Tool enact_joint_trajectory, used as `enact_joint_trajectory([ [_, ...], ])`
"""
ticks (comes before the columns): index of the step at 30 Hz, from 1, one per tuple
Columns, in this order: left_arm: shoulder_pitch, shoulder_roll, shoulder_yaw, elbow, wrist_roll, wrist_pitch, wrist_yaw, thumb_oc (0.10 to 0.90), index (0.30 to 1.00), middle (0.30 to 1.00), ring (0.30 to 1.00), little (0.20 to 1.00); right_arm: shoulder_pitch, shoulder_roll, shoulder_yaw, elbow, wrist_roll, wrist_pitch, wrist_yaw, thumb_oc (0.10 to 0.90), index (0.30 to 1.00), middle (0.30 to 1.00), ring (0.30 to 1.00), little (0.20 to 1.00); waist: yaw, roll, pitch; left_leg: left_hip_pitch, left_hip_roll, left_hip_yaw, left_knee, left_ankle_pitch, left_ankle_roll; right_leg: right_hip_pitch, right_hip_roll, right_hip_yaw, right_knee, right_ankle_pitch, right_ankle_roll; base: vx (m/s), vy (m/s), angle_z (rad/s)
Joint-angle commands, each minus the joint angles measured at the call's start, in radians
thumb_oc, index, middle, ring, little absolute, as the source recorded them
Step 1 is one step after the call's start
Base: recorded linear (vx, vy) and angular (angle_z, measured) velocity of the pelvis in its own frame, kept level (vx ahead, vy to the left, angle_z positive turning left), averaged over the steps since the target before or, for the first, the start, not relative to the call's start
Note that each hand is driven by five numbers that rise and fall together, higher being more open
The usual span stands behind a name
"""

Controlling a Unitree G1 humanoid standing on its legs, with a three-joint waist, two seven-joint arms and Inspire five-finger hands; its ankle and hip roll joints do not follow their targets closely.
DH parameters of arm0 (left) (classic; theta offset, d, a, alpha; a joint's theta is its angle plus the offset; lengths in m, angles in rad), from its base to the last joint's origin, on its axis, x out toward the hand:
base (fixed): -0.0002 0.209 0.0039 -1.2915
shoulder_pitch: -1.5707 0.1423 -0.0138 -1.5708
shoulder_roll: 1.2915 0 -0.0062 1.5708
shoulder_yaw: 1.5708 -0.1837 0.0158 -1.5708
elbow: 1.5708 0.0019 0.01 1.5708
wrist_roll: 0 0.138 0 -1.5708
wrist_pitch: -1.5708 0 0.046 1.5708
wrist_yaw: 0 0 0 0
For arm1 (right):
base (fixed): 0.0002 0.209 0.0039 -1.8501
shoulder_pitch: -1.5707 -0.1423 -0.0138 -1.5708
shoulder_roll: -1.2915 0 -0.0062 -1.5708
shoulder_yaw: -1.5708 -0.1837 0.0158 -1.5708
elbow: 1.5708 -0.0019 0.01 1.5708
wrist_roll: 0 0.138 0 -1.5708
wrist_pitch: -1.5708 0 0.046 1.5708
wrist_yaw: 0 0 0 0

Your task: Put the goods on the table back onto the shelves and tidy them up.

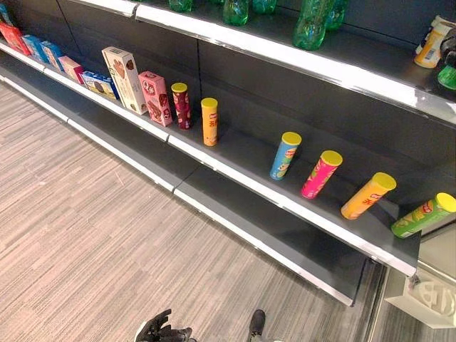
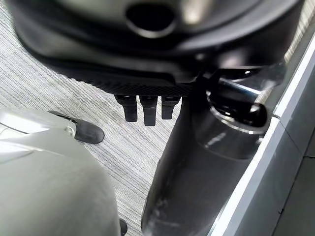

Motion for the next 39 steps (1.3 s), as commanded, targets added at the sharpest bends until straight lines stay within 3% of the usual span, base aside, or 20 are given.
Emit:
enact_joint_trajectory([
  [1,-0.012,0.070,-0.028,-0.021,-0.006,-0.057,0.011,0.800,0.900,0.900,0.900,0.900,-0.094,-0.012,-0.043,0.004,0.019,-0.032,-0.065,0.400,0.300,0.300,0.300,0.300,0.017,-0.085,-0.033,-0.003,-0.024,0.052,-0.047,0.052,-0.040,0.174,-0.015,0.041,0.021,-0.223,0.085,0.00,0.000,0.00],
  [15,0.001,0.065,-0.026,-0.056,-0.035,-0.061,0.017,0.800,0.900,0.900,0.900,0.900,-0.124,0.000,-0.036,0.054,0.024,-0.031,-0.083,0.400,0.300,0.300,0.300,0.300,0.034,-0.077,-0.013,-0.025,-0.030,0.039,-0.047,0.062,-0.046,0.175,-0.017,0.015,0.015,-0.224,0.085,0.00,-0.004,0.04],
  [25,0.006,0.066,-0.029,-0.067,-0.050,-0.063,0.022,0.800,0.900,0.900,0.900,0.900,-0.172,0.008,0.013,0.081,0.026,-0.029,-0.083,0.400,0.300,0.300,0.300,0.300,0.055,-0.088,-0.002,-0.040,-0.029,0.025,-0.047,0.065,-0.049,0.176,-0.016,-0.005,0.013,-0.225,0.084,0.00,-0.004,0.10],
  [39,-0.005,0.066,-0.029,-0.043,-0.041,-0.063,0.027,0.800,0.900,0.900,0.900,0.900,-0.177,0.018,0.036,0.100,-0.009,-0.018,-0.081,0.400,0.300,0.300,0.300,0.300,0.043,-0.087,-0.002,-0.030,-0.034,0.044,-0.047,0.057,-0.041,0.180,-0.021,0.013,0.012,-0.219,0.090,0.00,0.005,0.00],
])
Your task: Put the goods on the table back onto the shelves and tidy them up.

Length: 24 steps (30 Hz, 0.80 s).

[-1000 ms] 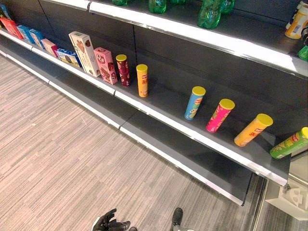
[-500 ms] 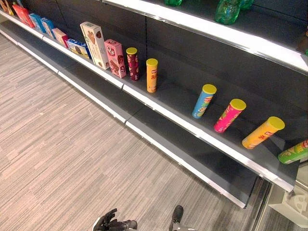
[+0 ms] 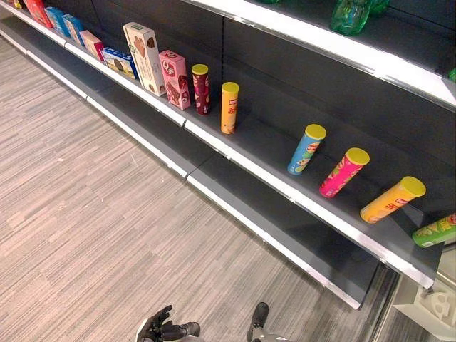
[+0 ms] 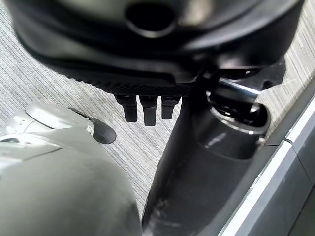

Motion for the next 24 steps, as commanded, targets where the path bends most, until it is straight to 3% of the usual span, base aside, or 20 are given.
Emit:
enact_joint_trajectory([
  [1,-0.005,0.078,-0.029,-0.015,0.004,-0.062,0.008,0.800,0.900,0.900,0.900,0.900,-0.133,-0.015,0.049,0.016,-0.006,-0.023,-0.056,0.400,0.300,0.300,0.300,0.300,0.006,-0.082,-0.042,0.013,-0.030,0.086,-0.062,0.049,-0.030,0.188,-0.011,0.060,0.012,-0.215,0.089,0.00,0.024,-0.05],
  [14,-0.005,0.078,-0.024,-0.006,0.007,-0.061,0.010,0.800,0.900,0.900,0.900,0.900,-0.124,0.004,0.051,0.010,-0.013,-0.021,-0.047,0.400,0.300,0.300,0.300,0.300,-0.003,-0.085,-0.041,0.022,-0.030,0.109,-0.062,0.040,-0.022,0.190,-0.012,0.081,0.008,-0.210,0.093,-0.01,0.012,-0.07],
  [15,-0.004,0.077,-0.023,-0.008,0.008,-0.062,0.010,0.800,0.900,0.900,0.900,0.900,-0.127,0.008,0.050,0.016,-0.011,-0.020,-0.048,0.428,0.342,0.342,0.342,0.342,-0.002,-0.085,-0.041,0.022,-0.031,0.108,-0.062,0.040,-0.022,0.190,-0.013,0.082,0.008,-0.209,0.093,-0.01,0.000,-0.07],
  [16,-0.004,0.077,-0.023,-0.008,0.008,-0.062,0.010,0.800,0.900,0.900,0.900,0.900,-0.127,0.008,0.050,0.016,-0.011,-0.020,-0.048,0.527,0.491,0.491,0.491,0.491,-0.002,-0.085,-0.041,0.022,-0.031,0.108,-0.062,0.040,-0.022,0.190,-0.013,0.082,0.008,-0.209,0.093,-0.01,0.001,-0.03],
  [17,-0.004,0.077,-0.023,-0.009,0.005,-0.063,0.011,0.800,0.900,0.900,0.900,0.900,-0.130,0.012,0.048,0.023,-0.006,-0.019,-0.051,0.800,0.900,0.900,0.900,0.900,0.000,-0.086,-0.041,0.021,-0.030,0.109,-0.062,0.041,-0.022,0.189,-0.013,0.082,0.007,-0.208,0.094,0.00,0.000,0.00],
  [24,-0.004,0.075,-0.021,-0.002,0.000,-0.062,0.012,0.800,0.900,0.900,0.900,0.900,-0.140,0.016,0.039,0.040,0.011,-0.021,-0.061,0.800,0.900,0.900,0.900,0.900,0.000,-0.085,-0.041,0.020,-0.030,0.109,-0.062,0.042,-0.022,0.190,-0.013,0.083,0.006,-0.208,0.094,0.00,0.000,0.00],
])
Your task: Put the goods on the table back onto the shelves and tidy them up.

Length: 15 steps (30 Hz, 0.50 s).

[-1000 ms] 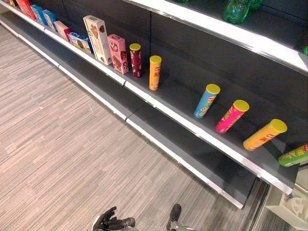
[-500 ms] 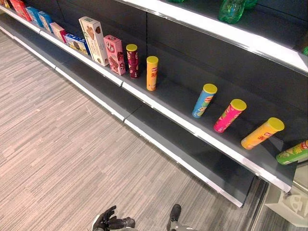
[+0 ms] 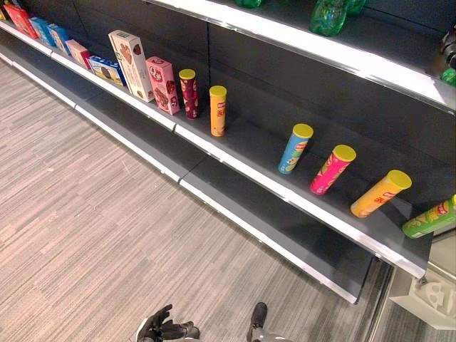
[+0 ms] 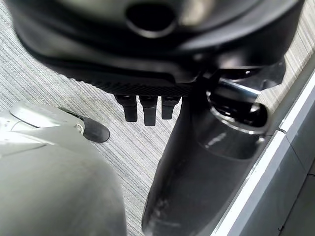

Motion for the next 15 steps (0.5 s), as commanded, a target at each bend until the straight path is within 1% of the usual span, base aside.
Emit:
enact_joint_trajectory([
  [1,-0.003,0.074,-0.021,0.001,0.001,-0.063,0.012,0.800,0.900,0.900,0.900,0.900,-0.139,-0.010,0.034,0.022,0.020,-0.029,-0.063,0.800,0.900,0.900,0.900,0.900,0.012,-0.086,-0.041,-0.002,-0.031,0.066,-0.061,0.042,-0.023,0.187,-0.020,0.052,0.006,-0.213,0.097,0.00,0.000,0.00],
  [7,-0.004,0.076,-0.018,-0.002,0.001,-0.059,0.014,0.800,0.900,0.900,0.900,0.900,-0.141,-0.022,0.021,-0.004,0.028,-0.029,-0.078,0.800,0.900,0.900,0.900,0.900,0.010,-0.089,-0.046,0.001,-0.030,0.075,-0.061,0.037,-0.020,0.184,-0.021,0.057,0.005,-0.209,0.100,0.00,0.000,0.00],
  [13,-0.004,0.073,-0.007,0.012,0.011,-0.054,0.015,0.800,0.900,0.900,0.900,0.900,-0.116,-0.063,-0.035,-0.102,0.045,-0.045,-0.112,0.800,0.900,0.900,0.900,0.900,-0.001,-0.091,-0.052,0.005,-0.033,0.088,-0.061,0.028,-0.013,0.180,-0.024,0.071,0.005,-0.204,0.107,-0.01,0.013,-0.03],
  [15,-0.007,0.080,0.000,0.021,0.014,-0.054,0.014,0.800,0.900,0.900,0.900,0.900,-0.110,-0.065,-0.035,-0.116,0.037,-0.046,-0.110,0.800,0.900,0.900,0.900,0.900,-0.002,-0.094,-0.055,0.008,-0.034,0.098,-0.061,0.023,-0.010,0.176,-0.025,0.080,0.005,-0.202,0.111,-0.01,0.027,-0.14],
])
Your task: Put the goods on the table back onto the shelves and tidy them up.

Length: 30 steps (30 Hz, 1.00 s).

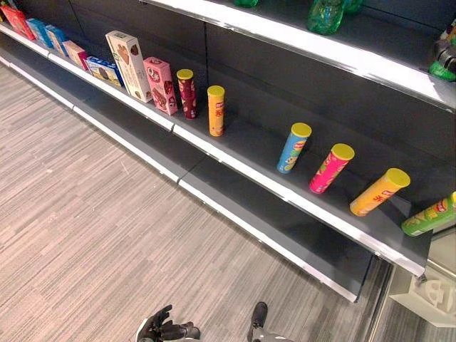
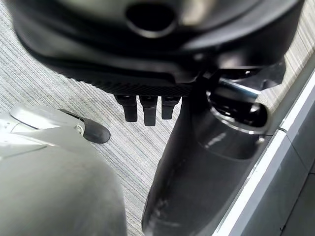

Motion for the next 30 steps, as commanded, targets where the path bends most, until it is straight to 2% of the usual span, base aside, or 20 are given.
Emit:
enact_joint_trajectory([
  [1,-0.011,0.083,0.000,0.019,0.013,-0.056,0.013,0.800,0.900,0.900,0.900,0.900,-0.116,-0.069,-0.011,-0.051,0.026,-0.054,-0.087,0.800,0.900,0.900,0.900,0.900,0.012,-0.098,-0.055,0.000,-0.033,0.082,-0.047,0.020,-0.010,0.182,-0.027,0.064,0.005,-0.208,0.110,-0.01,0.037,-0.19],
  [5,-0.012,0.083,0.001,0.012,0.015,-0.055,0.012,0.800,0.900,0.900,0.900,0.900,-0.109,-0.083,-0.038,-0.088,0.041,-0.063,-0.104,0.800,0.900,0.900,0.900,0.900,0.009,-0.098,-0.057,0.004,-0.034,0.093,-0.047,0.018,-0.005,0.181,-0.029,0.077,0.005,-0.204,0.112,0.00,0.041,-0.15],
  [9,-0.009,0.072,0.018,0.024,0.030,-0.051,0.019,0.800,0.900,0.900,0.900,0.900,-0.031,-0.140,-0.124,-0.238,0.023,-0.079,-0.136,0.800,0.900,0.900,0.900,0.900,-0.006,-0.097,-0.061,0.008,-0.038,0.105,-0.047,0.011,0.003,0.179,-0.035,0.087,0.005,-0.201,0.118,-0.02,0.054,-0.03],
  [11,-0.007,0.063,0.031,0.027,0.039,-0.047,0.021,0.800,0.900,0.900,0.900,0.900,0.040,-0.173,-0.200,-0.337,0.004,-0.088,-0.165,0.800,0.900,0.900,0.900,0.900,-0.021,-0.093,-0.065,0.009,-0.041,0.113,-0.047,0.008,0.007,0.176,-0.039,0.094,0.005,-0.197,0.122,-0.02,0.064,-0.07],
  [15,-0.009,0.048,0.073,0.029,0.061,-0.044,0.032,0.800,0.900,0.900,0.900,0.900,0.323,-0.185,-0.485,-0.577,-0.035,-0.117,-0.205,0.800,0.900,0.900,0.900,0.900,-0.064,-0.087,-0.071,0.006,-0.053,0.143,-0.047,0.006,0.024,0.153,-0.049,0.127,0.005,-0.171,0.136,-0.05,0.083,-0.13],
  [16,-0.008,0.051,0.081,0.030,0.070,-0.045,0.034,0.800,0.900,0.900,0.900,0.900,0.414,-0.171,-0.569,-0.639,-0.043,-0.121,-0.200,0.800,0.900,0.900,0.900,0.900,-0.071,-0.089,-0.073,0.007,-0.056,0.156,-0.047,0.002,0.029,0.145,-0.051,0.141,0.005,-0.164,0.139,-0.07,0.079,-0.30],
  [17,-0.009,0.060,0.076,0.030,0.070,-0.045,0.034,0.800,0.900,0.900,0.900,0.900,0.463,-0.167,-0.617,-0.654,-0.045,-0.118,-0.199,0.800,0.900,0.900,0.900,0.900,-0.061,-0.097,-0.074,0.006,-0.057,0.158,-0.047,0.002,0.029,0.144,-0.051,0.143,0.005,-0.164,0.139,-0.08,0.169,-0.47],
  [18,-0.016,0.052,0.111,0.036,0.092,-0.043,0.033,0.800,0.900,0.900,0.900,0.900,0.644,-0.121,-0.771,-0.823,-0.088,-0.133,-0.184,0.800,0.900,0.900,0.900,0.900,-0.104,-0.092,-0.077,0.013,-0.068,0.200,-0.047,-0.009,0.044,0.118,-0.058,0.189,0.010,-0.140,0.155,-0.09,0.170,-0.83],
  [19,-0.022,0.062,0.110,0.041,0.094,-0.043,0.032,0.800,0.900,0.900,0.900,0.900,0.740,-0.099,-0.863,-0.878,-0.097,-0.135,-0.181,0.800,0.900,0.900,0.900,0.900,-0.097,-0.101,-0.076,0.015,-0.071,0.221,-0.047,-0.012,0.049,0.104,-0.059,0.212,0.013,-0.130,0.161,-0.12,0.225,-1.05],
  [24,-0.038,0.061,0.115,0.030,0.108,-0.053,0.031,0.800,0.900,0.900,0.900,0.900,0.899,0.008,-1.016,-0.993,-0.074,-0.165,-0.185,0.800,0.900,0.900,0.900,0.900,-0.161,-0.096,-0.042,0.034,-0.091,0.299,-0.047,-0.031,0.086,0.017,-0.057,0.312,0.089,-0.092,0.209,-0.10,0.158,-0.86],
  [26,-0.037,0.065,0.110,0.005,0.105,-0.057,0.024,0.800,0.900,0.900,0.900,0.900,0.921,0.046,-1.032,-1.021,-0.046,-0.177,-0.176,0.800,0.900,0.900,0.900,0.900,-0.174,-0.099,-0.011,0.051,-0.094,0.344,-0.047,-0.040,0.096,-0.043,-0.052,0.336,0.160,-0.039,0.247,-0.12,0.102,-0.93],
  [28,-0.041,0.067,0.107,-0.002,0.117,-0.057,0.017,0.800,0.900,0.900,0.900,0.900,0.949,0.060,-1.048,-1.020,-0.040,-0.174,-0.174,0.800,0.900,0.900,0.900,0.900,-0.197,-0.090,0.006,0.062,-0.080,0.367,-0.047,-0.041,0.099,-0.072,-0.037,0.348,0.183,-0.031,0.250,-0.10,0.060,-1.00],
  [30,-0.048,0.073,0.091,-0.002,0.128,-0.059,0.011,0.800,0.900,0.900,0.900,0.900,0.957,0.062,-1.070,-1.020,-0.033,-0.182,-0.185,0.800,0.900,0.900,0.900,0.900,-0.200,-0.084,0.010,0.068,-0.081,0.396,-0.047,-0.036,0.106,-0.077,-0.059,0.335,0.164,-0.038,0.244,-0.07,0.094,-0.98],
])
